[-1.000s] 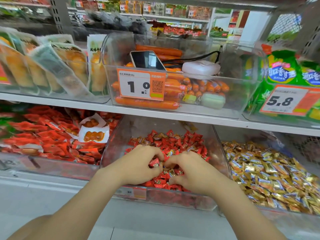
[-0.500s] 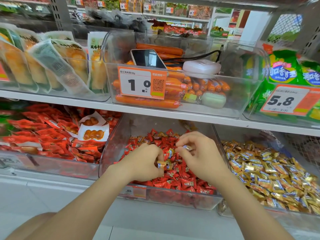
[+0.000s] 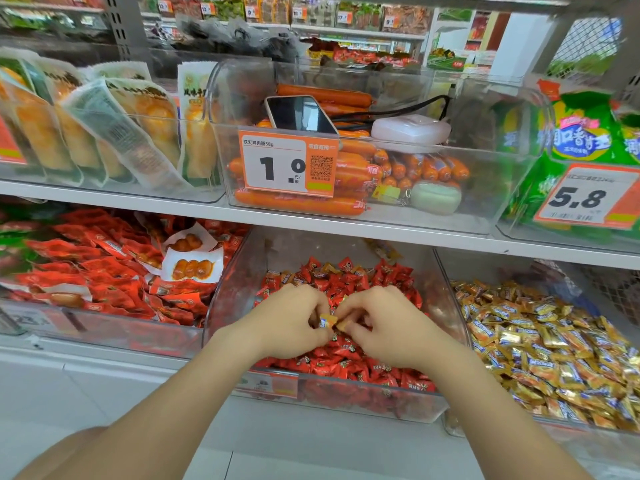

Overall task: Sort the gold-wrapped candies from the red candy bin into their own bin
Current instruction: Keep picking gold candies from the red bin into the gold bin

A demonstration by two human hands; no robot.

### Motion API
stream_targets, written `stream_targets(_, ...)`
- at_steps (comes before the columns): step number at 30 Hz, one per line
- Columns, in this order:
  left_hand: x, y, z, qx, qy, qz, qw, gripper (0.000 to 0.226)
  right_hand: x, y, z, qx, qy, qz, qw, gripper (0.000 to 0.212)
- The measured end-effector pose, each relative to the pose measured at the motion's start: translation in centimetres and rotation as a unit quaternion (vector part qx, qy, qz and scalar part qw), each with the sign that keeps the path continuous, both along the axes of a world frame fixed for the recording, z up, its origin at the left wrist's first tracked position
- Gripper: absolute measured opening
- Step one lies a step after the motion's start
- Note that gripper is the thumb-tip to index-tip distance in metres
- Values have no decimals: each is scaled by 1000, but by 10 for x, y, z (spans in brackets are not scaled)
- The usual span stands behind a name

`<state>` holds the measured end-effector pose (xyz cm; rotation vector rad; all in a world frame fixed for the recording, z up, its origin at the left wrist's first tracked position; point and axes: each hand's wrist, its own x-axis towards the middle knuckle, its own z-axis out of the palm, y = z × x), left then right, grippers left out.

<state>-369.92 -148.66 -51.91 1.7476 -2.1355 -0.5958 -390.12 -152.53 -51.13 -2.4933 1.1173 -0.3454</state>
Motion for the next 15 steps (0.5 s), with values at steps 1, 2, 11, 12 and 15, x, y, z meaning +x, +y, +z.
stream_targets(1,1,-1,1,3,8,9,1000,14,-2,1,5,11,-35,-21,999,28)
stream_targets(2,1,-1,3,6,16,18,1000,16,-5,0,9,20,-70,-49,996,29)
stream_targets(11,5,-17,-8,20,-44,19,999,22,-13,-15,11,-6,-130,-99,987,38)
stream_targets(12,6,-18,-7,30,-54,6,998,26,-11,-16,10,-8,-129,-100,987,40)
stream_targets(15,4,-19,-4,27,-57,-19,998,41,1,-20,8,-8,-102,-141,985,35)
